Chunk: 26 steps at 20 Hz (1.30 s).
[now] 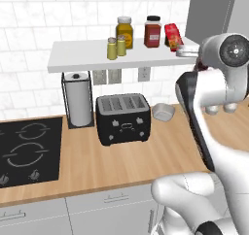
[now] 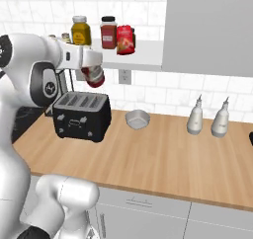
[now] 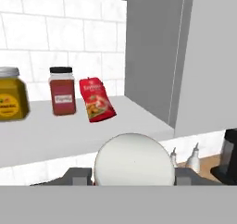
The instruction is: Put the shaker and condiment bottle from the counter next to their counterparts in the cabinet.
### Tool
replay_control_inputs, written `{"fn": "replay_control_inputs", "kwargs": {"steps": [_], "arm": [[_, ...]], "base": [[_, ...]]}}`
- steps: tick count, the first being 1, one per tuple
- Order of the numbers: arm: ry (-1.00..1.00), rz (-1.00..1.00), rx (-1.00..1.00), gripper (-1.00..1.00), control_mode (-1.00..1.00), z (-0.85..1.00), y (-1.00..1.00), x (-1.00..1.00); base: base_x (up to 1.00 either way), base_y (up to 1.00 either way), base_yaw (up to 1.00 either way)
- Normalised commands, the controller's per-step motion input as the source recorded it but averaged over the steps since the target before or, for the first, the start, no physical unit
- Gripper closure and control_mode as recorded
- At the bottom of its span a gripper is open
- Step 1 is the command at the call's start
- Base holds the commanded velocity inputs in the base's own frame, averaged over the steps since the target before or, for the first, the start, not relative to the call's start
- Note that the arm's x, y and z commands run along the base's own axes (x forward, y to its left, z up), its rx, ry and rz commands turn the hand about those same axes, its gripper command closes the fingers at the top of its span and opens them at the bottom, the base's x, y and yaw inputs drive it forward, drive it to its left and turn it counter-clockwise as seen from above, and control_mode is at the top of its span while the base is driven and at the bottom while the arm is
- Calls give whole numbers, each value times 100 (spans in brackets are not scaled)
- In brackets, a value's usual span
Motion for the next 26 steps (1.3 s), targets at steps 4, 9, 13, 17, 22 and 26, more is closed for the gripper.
{"fn": "replay_control_inputs", "kwargs": {"steps": [4,9,13,17,22,26], "arm": [[-6,39,0,100,-100,35,0,2],[-11,41,0,100,-100,33,0,0],[1,16,1,100,-100,14,8,0],[2,0,-4,100,-100,-8,0,0],[1,8,-26,100,-100,1,8,13],[3,1,0,100,-100,2,1,4]], "base": [[0,0,0],[0,0,0],[0,0,0],[0,0,0],[0,0,0],[0,0,0]]}}
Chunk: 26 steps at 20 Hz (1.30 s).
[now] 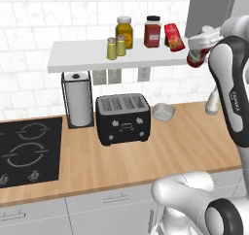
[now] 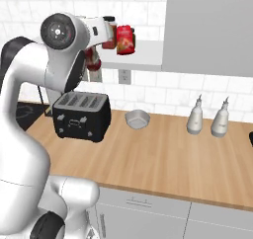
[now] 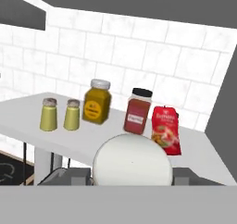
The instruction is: Put the shaker and condiment bottle from the counter next to their counterparts in the cabinet.
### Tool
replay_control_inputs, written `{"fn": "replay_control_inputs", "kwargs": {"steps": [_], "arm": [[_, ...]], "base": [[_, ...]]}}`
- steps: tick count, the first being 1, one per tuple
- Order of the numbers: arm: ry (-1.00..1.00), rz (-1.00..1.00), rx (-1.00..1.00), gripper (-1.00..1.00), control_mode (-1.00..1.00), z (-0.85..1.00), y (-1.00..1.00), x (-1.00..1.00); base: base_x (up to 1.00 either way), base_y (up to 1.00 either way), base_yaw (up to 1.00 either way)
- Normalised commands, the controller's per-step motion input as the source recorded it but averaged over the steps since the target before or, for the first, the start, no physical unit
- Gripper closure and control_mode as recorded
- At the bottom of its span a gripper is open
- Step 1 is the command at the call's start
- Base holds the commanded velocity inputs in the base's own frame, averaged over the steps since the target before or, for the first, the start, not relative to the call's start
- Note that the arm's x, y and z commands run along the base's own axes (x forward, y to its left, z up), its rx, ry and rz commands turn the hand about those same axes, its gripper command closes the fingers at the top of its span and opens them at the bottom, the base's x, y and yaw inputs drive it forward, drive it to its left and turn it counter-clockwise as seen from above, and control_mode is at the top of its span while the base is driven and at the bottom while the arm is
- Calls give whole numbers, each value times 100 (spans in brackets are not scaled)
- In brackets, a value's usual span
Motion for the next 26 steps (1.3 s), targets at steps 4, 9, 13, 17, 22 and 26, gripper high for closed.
{"fn": "replay_control_inputs", "kwargs": {"steps": [4,9,13,17,22,26], "arm": [[3,5,1,100,-100,0,1,38],[13,10,0,100,-100,2,7,79],[16,8,0,100,-100,0,8,81],[0,3,-12,100,-100,27,4,22],[-1,3,-12,100,-100,13,4,8],[12,2,0,100,-100,-11,1,45]], "base": [[0,0,0],[0,0,0],[0,0,0],[0,0,0],[0,0,0],[0,0,0]]}}
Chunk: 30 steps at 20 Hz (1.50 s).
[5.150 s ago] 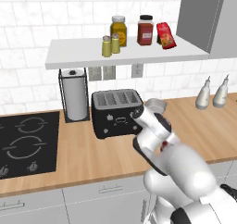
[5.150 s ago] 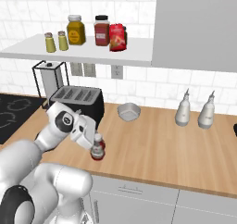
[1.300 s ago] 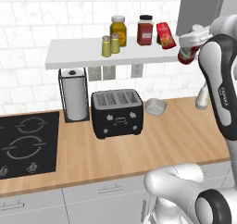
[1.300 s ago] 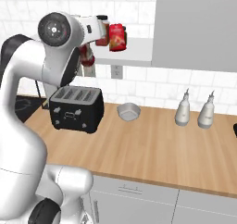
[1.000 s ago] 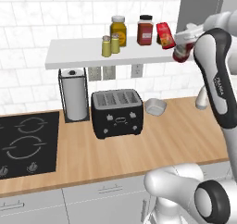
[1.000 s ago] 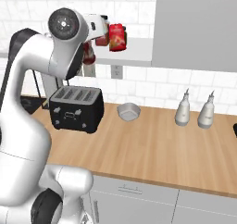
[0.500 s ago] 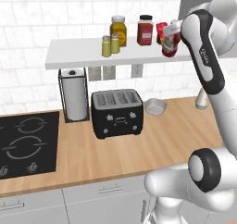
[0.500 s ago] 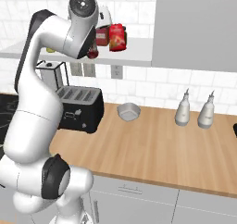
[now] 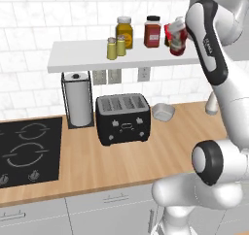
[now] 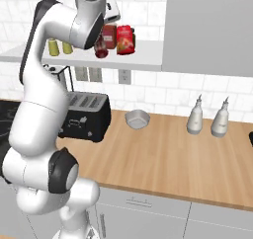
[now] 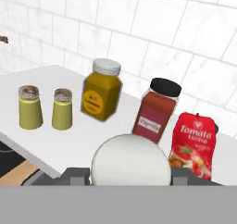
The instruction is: Put the shaker and condiment bottle from the counter next to their counterparts in the cabinet.
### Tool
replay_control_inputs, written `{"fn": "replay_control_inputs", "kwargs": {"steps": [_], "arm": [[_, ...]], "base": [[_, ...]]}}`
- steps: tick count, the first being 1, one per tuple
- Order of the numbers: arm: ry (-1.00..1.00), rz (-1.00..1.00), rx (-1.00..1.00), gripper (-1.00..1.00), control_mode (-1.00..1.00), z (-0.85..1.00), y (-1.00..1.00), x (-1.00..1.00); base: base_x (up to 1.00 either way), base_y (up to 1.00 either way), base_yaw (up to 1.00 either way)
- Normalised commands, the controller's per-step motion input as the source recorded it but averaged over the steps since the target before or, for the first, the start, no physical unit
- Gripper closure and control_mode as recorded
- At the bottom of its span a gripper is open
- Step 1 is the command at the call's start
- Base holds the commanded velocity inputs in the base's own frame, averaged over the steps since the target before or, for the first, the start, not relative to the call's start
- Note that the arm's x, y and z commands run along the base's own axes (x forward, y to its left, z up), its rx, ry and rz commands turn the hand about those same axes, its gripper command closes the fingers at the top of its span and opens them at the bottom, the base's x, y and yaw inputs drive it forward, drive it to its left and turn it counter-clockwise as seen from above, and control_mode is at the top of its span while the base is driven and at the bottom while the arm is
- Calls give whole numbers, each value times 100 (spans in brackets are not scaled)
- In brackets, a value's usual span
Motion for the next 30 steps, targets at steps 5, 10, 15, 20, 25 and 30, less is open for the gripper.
{"fn": "replay_control_inputs", "kwargs": {"steps": [5,10,15,20,25,30], "arm": [[11,7,1,100,-100,0,0,59],[0,7,0,100,-100,0,0,33],[0,6,0,100,-100,-6,0,14],[0,4,0,100,-100,-36,0,5],[0,4,0,100,-100,-3,0,24],[0,8,0,100,-100,-10,0,33]], "base": [[0,0,0],[0,0,0],[0,0,0],[0,0,0],[0,0,0],[0,0,0]]}}
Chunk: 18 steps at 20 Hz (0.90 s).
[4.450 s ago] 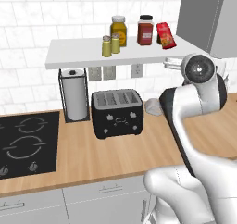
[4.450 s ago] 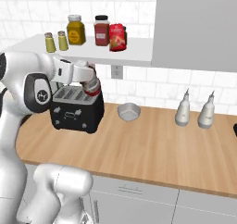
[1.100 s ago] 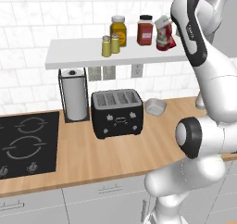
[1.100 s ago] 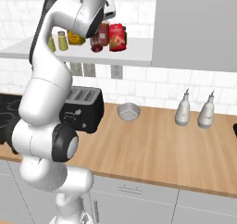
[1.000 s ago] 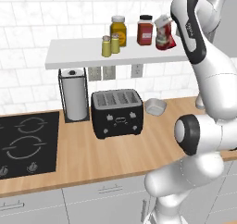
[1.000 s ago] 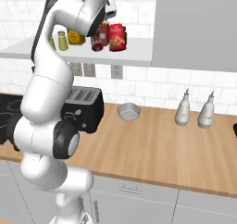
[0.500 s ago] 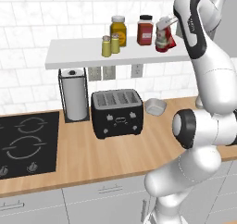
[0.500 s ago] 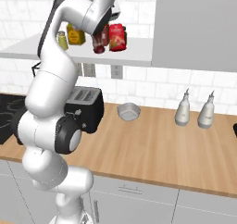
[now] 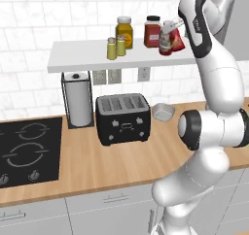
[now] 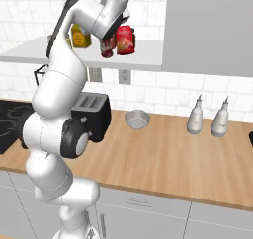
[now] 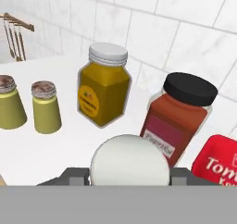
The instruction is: Put the shaker and condiment bottle from the counter next to their counterparts in the cabinet.
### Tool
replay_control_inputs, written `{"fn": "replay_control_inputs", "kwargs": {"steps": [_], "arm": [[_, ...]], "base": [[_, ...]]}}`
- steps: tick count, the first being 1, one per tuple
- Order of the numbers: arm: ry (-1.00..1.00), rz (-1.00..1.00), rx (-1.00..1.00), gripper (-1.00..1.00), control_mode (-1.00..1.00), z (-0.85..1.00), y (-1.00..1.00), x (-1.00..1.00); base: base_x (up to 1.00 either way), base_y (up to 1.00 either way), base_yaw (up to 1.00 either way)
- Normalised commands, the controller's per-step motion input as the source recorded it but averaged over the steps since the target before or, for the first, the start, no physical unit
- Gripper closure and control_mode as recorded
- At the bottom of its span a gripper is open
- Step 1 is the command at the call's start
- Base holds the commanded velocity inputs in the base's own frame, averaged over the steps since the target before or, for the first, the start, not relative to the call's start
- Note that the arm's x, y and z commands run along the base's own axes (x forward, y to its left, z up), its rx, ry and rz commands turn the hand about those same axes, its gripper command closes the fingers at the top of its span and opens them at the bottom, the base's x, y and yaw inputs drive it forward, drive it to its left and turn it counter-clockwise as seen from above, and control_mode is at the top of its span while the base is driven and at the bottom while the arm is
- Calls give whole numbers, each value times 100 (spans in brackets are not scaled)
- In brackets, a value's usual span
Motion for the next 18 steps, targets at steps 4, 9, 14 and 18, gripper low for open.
{"fn": "replay_control_inputs", "kwargs": {"steps": [4,9,14,18], "arm": [[0,7,0,100,-100,-1,0,31],[0,7,0,100,-100,0,0,30],[0,5,0,100,-100,0,0,26],[0,5,0,-100,-100,-4,4,36]], "base": [[0,0,0],[0,0,0],[0,0,0],[0,0,0]]}}
